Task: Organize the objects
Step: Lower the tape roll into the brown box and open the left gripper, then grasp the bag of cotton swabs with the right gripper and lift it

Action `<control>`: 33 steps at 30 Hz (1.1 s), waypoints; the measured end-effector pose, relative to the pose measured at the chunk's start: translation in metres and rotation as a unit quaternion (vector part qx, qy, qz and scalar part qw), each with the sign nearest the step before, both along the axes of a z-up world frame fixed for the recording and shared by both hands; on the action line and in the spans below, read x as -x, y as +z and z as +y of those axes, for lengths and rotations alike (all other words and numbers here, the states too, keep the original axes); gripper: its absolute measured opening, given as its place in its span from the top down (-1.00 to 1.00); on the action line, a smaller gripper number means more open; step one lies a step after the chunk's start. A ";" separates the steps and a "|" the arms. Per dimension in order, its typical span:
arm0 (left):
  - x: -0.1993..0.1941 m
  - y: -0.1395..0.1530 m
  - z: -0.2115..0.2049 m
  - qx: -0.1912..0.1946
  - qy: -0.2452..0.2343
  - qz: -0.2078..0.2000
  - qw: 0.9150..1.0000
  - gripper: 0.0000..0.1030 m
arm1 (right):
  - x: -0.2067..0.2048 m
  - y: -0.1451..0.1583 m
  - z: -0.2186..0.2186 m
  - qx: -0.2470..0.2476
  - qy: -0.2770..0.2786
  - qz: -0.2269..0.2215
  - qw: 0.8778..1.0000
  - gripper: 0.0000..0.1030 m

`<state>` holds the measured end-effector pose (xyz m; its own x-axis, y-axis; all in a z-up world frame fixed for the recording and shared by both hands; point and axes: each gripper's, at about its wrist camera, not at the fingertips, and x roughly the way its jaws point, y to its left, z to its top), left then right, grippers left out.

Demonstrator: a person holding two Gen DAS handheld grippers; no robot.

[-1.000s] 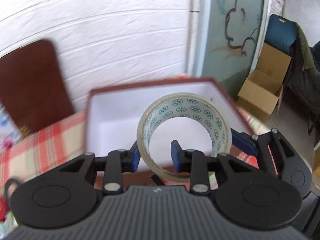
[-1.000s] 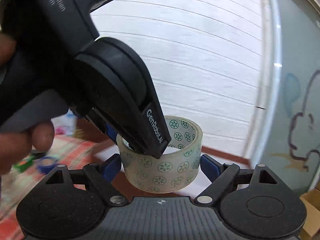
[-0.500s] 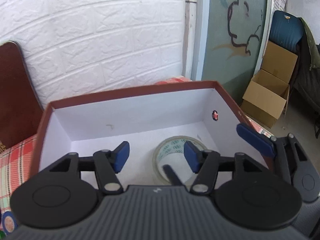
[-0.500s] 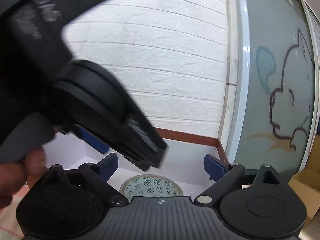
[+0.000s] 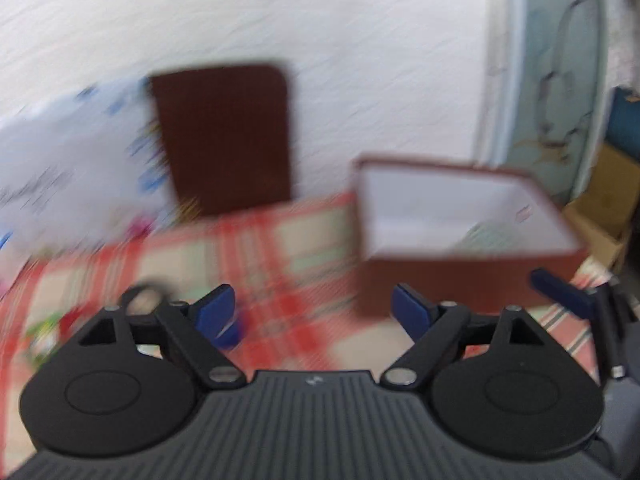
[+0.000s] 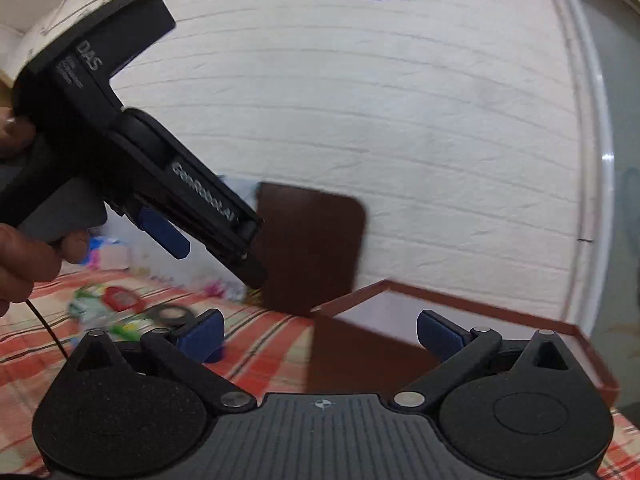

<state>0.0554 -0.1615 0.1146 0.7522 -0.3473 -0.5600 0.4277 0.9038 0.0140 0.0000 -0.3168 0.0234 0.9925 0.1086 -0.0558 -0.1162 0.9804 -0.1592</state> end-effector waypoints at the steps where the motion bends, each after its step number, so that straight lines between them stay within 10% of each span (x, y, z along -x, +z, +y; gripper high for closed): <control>1: 0.000 -0.010 0.018 -0.007 0.021 0.018 1.000 -0.69 | 0.007 -0.004 0.017 0.002 0.012 0.006 1.000 -0.98; 7: 0.016 -0.049 0.111 -0.029 0.104 0.057 0.993 -0.70 | 0.004 -0.024 0.077 0.011 0.075 0.123 0.989 -0.98; 14: 0.011 -0.067 0.192 0.037 0.177 0.104 0.978 -0.68 | -0.012 -0.030 0.110 -0.054 0.093 0.248 0.963 -0.89; 23: -0.013 -0.067 0.176 0.132 0.095 0.160 0.974 -0.35 | -0.031 -0.028 0.136 -0.041 0.096 0.283 0.954 -0.60; 27: -0.027 -0.086 0.143 0.102 0.070 0.201 0.972 -0.38 | -0.041 -0.031 0.146 -0.029 0.106 0.291 0.951 -0.55; 29: -0.028 -0.093 0.132 0.089 0.071 0.191 0.975 -0.39 | -0.050 -0.037 0.148 -0.027 0.112 0.306 0.945 -0.33; 31: -0.025 -0.093 0.116 0.063 0.054 0.175 0.981 -0.13 | -0.051 -0.036 0.148 -0.026 0.111 0.296 0.948 0.47; 33: -0.025 -0.086 0.109 0.054 0.051 0.161 0.984 0.02 | -0.047 -0.035 0.147 -0.020 0.102 0.286 0.953 0.63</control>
